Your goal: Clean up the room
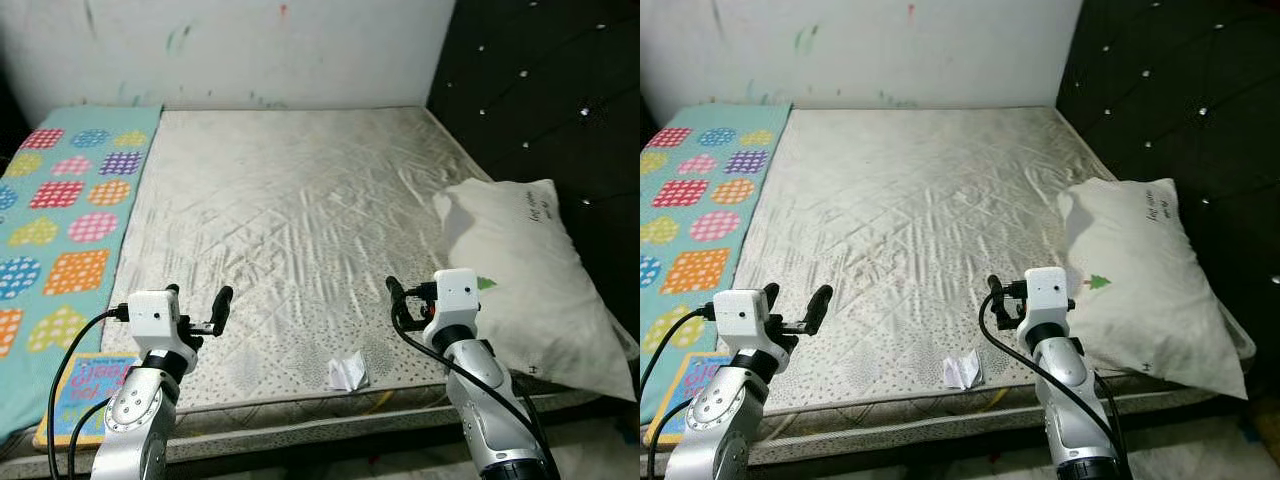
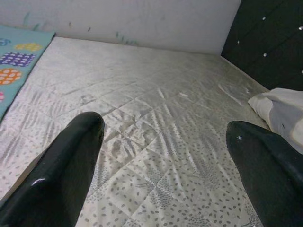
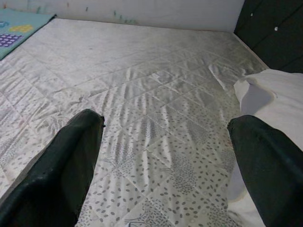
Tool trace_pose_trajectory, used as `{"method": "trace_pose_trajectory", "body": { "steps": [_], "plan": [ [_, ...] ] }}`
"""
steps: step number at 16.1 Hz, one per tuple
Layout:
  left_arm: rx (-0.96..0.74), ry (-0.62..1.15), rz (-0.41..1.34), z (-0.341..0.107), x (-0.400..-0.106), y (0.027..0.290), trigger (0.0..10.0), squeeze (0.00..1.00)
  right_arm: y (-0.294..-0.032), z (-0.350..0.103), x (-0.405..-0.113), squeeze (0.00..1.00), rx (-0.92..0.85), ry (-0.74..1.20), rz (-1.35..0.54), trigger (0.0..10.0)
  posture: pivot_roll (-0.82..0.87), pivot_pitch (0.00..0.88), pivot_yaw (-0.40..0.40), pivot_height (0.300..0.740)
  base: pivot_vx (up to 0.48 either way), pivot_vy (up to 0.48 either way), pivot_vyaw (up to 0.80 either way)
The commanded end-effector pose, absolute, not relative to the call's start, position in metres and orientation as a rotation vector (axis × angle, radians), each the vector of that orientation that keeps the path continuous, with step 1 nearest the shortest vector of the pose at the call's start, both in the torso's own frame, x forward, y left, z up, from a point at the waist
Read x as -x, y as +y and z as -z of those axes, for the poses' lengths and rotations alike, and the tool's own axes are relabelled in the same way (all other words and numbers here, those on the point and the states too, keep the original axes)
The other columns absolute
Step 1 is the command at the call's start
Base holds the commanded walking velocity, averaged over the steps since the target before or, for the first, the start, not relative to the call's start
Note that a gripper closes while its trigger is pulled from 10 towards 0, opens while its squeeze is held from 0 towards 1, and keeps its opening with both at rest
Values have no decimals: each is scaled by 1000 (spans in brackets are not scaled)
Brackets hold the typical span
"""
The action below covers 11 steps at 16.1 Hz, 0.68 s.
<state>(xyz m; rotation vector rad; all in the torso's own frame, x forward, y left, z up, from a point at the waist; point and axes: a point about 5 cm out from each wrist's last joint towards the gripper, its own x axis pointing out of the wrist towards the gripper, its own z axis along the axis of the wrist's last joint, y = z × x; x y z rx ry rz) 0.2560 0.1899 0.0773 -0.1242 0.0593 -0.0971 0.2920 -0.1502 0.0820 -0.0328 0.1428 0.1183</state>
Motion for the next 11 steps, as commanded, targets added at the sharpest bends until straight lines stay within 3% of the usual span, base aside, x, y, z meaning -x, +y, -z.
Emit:
{"method": "trace_pose_trajectory", "body": {
  "steps": [1, 3, 11],
  "plan": [
    [120, 66, 94, -78, -255, 191, 10000, 0, -153, -79, -292, 0, 26, 168, -100, 10000, -102, 0, -39, 740, 0, 0, -800],
    [127, 62, 101, -78, -255, 190, 10000, 0, -154, -80, -292, 0, 26, 159, -101, 10000, -103, 0, -41, 740, 0, 0, -634],
    [127, 59, 109, -79, -256, 190, 10000, 0, -153, -81, -293, 0, 36, 152, -104, 10000, -105, 0, -40, 740, 0, 0, 0]
  ]
}}
